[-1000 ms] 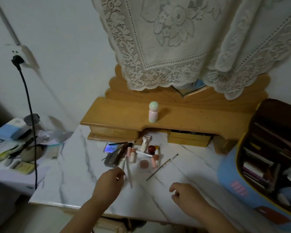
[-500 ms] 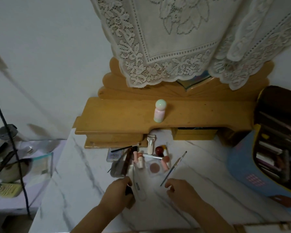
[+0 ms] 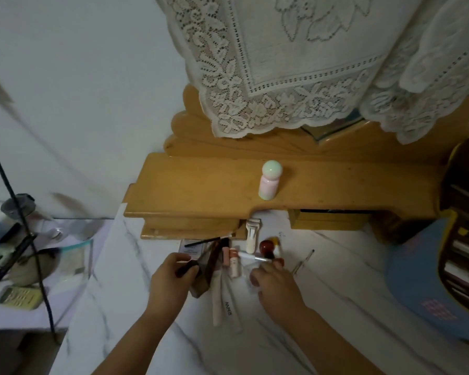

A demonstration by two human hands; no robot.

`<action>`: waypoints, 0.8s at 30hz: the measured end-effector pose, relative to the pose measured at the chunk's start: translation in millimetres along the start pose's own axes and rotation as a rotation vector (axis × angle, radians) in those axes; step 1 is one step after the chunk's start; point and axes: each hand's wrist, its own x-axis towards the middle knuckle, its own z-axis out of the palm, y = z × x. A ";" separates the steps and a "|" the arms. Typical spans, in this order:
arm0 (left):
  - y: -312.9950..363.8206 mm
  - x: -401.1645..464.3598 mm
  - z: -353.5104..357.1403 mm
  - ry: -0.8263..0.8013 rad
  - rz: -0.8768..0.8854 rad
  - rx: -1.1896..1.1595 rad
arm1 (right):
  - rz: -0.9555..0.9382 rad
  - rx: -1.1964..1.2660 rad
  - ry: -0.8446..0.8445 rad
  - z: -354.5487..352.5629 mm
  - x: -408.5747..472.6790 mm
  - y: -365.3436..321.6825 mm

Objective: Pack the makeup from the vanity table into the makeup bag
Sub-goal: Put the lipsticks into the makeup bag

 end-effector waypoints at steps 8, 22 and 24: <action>-0.4 6.2 -7.5 0.101 0.004 -0.044 | -0.033 -0.176 0.039 20.0 26.2 7.2; 36.5 -18.7 40.3 -0.325 0.090 -0.105 | 0.222 0.663 0.188 -47.4 -23.4 0.2; 49.1 -28.0 52.9 -0.394 0.139 -0.113 | 0.239 0.736 0.220 -56.1 -38.5 4.5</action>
